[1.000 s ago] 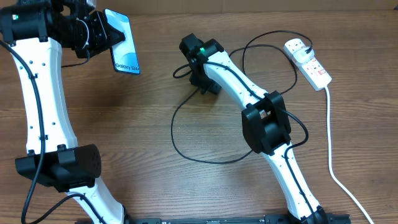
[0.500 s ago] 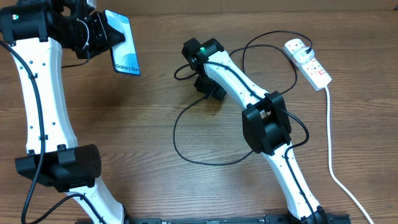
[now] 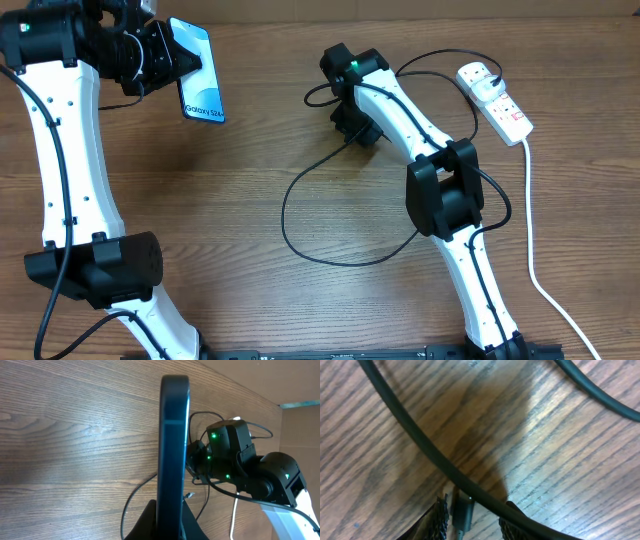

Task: Plug charger to phone and switch on socket

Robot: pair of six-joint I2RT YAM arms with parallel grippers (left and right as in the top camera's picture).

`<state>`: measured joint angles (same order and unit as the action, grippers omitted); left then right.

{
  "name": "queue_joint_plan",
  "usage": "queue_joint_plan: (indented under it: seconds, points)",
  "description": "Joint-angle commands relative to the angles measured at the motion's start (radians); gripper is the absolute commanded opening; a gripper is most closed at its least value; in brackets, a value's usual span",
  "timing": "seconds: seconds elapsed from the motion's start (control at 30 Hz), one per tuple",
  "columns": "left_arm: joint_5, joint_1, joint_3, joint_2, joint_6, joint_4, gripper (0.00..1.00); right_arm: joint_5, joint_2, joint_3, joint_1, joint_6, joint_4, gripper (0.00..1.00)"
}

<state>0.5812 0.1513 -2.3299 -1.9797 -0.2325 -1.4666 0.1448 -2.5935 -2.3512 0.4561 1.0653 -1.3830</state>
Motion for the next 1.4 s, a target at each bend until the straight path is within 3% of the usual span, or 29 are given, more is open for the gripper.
queue_joint_plan:
  seconds: [0.0, 0.23, 0.47, 0.7, 1.37]
  points:
    - [0.011, -0.003, -0.007, 0.005, 0.020, 0.008, 0.04, -0.019, -0.020, 0.044, 0.026, -0.001, 0.016, 0.34]
    - [0.010, -0.003, -0.007, 0.005, 0.019, 0.008, 0.04, -0.125, -0.020, 0.168, 0.032, 0.008, 0.117, 0.30]
    - [0.011, -0.003, -0.006, 0.005, 0.019, 0.008, 0.04, -0.178, -0.020, 0.185, 0.029, 0.008, 0.107, 0.25]
    - [0.011, -0.003, -0.006, 0.005, 0.019, 0.008, 0.04, -0.177, -0.020, 0.185, 0.029, 0.008, 0.058, 0.26]
    - [0.010, -0.003, -0.007, 0.005, 0.027, 0.003, 0.04, -0.095, -0.020, 0.185, 0.023, 0.012, 0.130, 0.23]
